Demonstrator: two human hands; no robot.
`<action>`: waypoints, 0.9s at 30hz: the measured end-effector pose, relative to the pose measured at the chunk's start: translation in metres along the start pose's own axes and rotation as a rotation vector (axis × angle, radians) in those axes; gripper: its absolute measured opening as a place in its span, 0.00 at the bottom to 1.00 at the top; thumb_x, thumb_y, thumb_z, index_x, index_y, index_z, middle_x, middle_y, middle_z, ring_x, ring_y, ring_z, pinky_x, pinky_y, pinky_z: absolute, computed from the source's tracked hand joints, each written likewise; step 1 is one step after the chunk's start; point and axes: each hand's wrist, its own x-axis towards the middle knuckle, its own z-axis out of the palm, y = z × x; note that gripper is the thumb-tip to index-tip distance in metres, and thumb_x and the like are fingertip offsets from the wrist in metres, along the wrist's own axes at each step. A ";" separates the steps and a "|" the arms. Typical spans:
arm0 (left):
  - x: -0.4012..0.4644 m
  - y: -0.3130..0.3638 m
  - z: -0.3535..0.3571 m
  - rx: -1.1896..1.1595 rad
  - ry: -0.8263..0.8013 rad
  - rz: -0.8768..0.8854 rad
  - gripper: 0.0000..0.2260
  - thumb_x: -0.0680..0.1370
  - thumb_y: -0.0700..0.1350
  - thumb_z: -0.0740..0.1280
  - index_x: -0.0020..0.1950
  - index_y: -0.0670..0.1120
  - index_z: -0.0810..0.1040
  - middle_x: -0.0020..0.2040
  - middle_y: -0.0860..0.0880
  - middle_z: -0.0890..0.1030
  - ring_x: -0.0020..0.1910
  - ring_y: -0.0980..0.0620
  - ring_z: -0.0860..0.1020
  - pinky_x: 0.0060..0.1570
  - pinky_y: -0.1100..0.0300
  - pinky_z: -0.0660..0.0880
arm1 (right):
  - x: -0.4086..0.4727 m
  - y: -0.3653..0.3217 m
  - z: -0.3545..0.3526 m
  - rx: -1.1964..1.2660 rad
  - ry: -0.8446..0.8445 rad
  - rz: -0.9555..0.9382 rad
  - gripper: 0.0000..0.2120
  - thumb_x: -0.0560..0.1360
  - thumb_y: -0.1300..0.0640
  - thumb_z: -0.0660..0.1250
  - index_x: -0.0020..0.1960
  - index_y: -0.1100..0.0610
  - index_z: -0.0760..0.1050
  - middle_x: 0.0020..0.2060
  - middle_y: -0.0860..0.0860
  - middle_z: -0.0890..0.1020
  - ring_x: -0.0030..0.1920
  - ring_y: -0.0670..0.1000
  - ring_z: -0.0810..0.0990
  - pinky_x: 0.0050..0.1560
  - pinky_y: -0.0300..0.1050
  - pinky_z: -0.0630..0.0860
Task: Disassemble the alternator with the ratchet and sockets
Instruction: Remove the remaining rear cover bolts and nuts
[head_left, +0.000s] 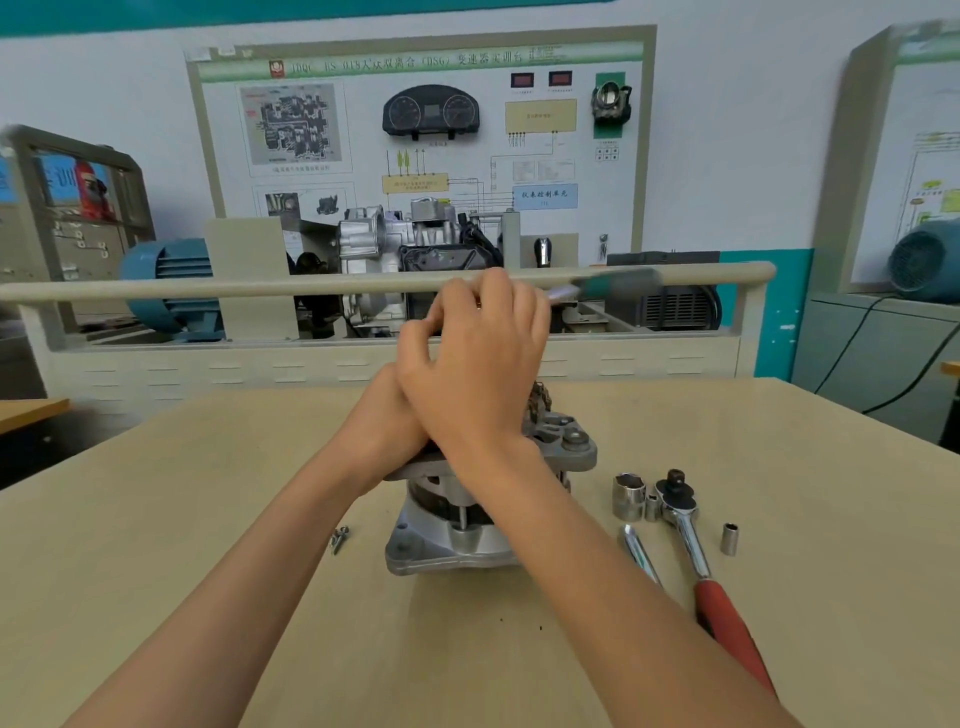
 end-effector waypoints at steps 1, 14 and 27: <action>0.000 0.001 0.000 0.004 0.009 0.016 0.17 0.76 0.30 0.62 0.36 0.52 0.74 0.30 0.55 0.80 0.29 0.64 0.74 0.29 0.70 0.72 | -0.001 -0.004 0.001 -0.057 0.032 0.011 0.10 0.68 0.54 0.58 0.34 0.59 0.74 0.36 0.51 0.73 0.42 0.53 0.69 0.54 0.47 0.65; 0.000 0.001 0.005 0.004 -0.030 -0.024 0.13 0.75 0.29 0.62 0.34 0.39 0.80 0.29 0.48 0.80 0.30 0.58 0.75 0.32 0.65 0.72 | 0.013 -0.003 -0.004 0.885 -0.137 0.295 0.21 0.77 0.59 0.53 0.26 0.58 0.69 0.23 0.48 0.72 0.29 0.46 0.71 0.47 0.36 0.73; 0.001 0.008 0.007 -0.028 -0.110 -0.031 0.16 0.77 0.38 0.65 0.34 0.53 0.83 0.33 0.54 0.83 0.32 0.61 0.79 0.33 0.71 0.72 | 0.030 0.011 -0.015 0.637 -0.238 0.427 0.18 0.74 0.54 0.55 0.25 0.54 0.63 0.23 0.44 0.67 0.31 0.46 0.67 0.46 0.46 0.66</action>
